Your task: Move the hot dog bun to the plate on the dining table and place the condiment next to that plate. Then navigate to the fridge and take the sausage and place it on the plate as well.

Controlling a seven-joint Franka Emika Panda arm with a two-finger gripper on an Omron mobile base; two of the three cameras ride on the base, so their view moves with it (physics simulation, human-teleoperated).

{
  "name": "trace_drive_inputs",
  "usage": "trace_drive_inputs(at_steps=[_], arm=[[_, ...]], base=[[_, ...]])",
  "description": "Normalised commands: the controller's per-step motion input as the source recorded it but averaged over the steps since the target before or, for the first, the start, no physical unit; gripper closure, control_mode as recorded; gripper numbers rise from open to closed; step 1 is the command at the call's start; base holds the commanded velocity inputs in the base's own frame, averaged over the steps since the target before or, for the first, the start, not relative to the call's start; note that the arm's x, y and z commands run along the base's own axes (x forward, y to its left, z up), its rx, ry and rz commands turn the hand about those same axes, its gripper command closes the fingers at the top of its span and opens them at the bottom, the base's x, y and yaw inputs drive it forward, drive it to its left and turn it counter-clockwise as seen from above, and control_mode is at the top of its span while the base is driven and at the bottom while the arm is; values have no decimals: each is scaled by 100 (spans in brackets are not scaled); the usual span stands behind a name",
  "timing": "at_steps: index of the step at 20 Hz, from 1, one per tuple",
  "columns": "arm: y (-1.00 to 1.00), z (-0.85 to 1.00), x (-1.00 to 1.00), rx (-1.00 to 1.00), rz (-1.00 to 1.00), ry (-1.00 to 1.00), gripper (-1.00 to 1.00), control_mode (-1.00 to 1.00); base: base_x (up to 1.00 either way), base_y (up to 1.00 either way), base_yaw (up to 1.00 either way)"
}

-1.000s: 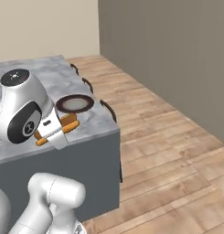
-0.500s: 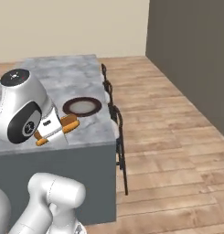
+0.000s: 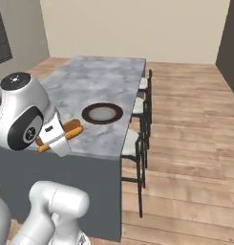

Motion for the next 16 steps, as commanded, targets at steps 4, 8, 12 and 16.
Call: trace_drive_inputs(at_steps=[4,8,12,16], arm=[[0,0,0,0,0,0,100,100],[0,0,0,0,0,0,100,100],[0,0,0,0,0,0,100,100],[0,0,0,0,0,0,100,100]], base=[[4,-70,53],[4,-72,52],[2,-74,51],[0,-85,47]])
